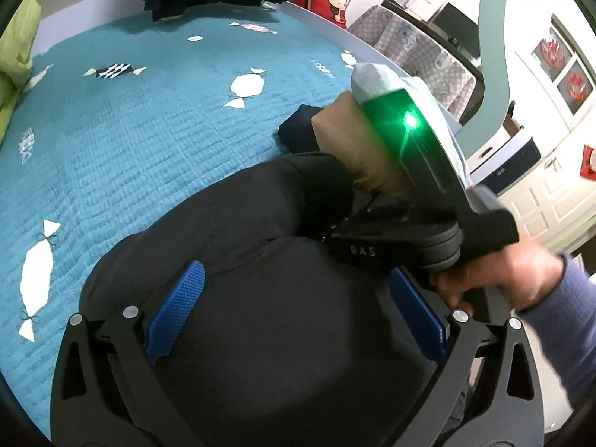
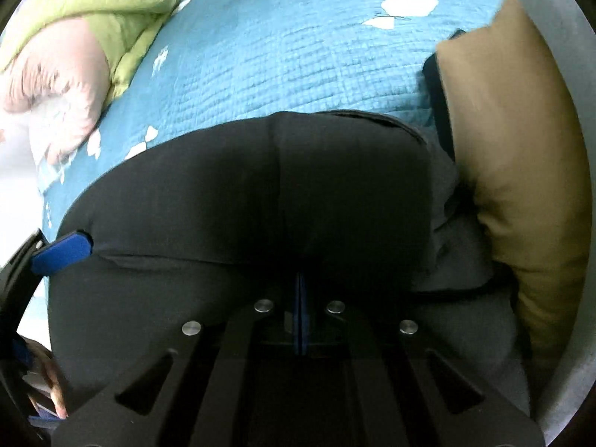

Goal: Fold large clothes
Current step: 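Tuck the pink-striped edge with the right tool while the left tool presses the jacket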

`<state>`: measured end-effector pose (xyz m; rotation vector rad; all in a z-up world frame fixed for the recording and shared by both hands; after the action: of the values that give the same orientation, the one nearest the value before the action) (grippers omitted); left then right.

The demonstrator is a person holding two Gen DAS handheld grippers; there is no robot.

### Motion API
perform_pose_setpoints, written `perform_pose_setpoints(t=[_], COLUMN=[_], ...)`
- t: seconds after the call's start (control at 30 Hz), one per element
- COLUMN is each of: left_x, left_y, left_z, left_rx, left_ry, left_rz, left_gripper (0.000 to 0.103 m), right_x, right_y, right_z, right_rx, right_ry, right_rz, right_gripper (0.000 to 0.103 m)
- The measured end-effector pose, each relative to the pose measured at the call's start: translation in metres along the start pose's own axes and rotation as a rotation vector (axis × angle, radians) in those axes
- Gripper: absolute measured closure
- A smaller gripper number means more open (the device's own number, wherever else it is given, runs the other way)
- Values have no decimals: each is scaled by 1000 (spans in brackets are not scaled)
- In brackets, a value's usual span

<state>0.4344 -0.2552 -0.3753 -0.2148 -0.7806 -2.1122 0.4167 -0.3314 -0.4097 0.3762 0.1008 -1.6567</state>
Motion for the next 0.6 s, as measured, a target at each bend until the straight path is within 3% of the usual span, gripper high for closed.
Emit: perform_pose_setpoints(t=[0.13, 0.27, 0.33, 0.37, 0.43, 0.6], left_x=[3, 1, 0, 1, 3, 11], left_y=[-1, -7, -10, -12, -12, -16], left_z=[7, 21, 27, 29, 32, 31], left_rx=[-9, 14, 27, 32, 34, 51], left_ry=[29, -9, -31, -40, -39, 3], left_rz=[-2, 30, 45, 46, 31, -52], left_gripper=[5, 5, 5, 5, 5, 5], right_x=[-13, -27, -31, -32, -32, -32], right_y=[-4, -31, -50, -63, -81, -105], right_z=[31, 102, 121, 130, 136, 112], right_rx=[99, 284, 331, 358, 385, 386], right_ry=[-66, -12, -12, -34, -71, -32], right_rz=[44, -29, -46, -52, -51, -99], right_gripper=[103, 90, 71, 71, 71, 64])
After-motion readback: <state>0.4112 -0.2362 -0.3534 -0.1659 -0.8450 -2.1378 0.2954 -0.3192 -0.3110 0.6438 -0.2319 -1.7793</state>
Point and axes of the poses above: each gripper's, at about its wrist camera, not at the fingertips, and z roughly against the way its jaws point, x to its right, y to its top, the point moved 8 cm from there along -z, roughly the way its jaws point, and after that the axes turned 2 degrees about z, right-handed, at the moved point
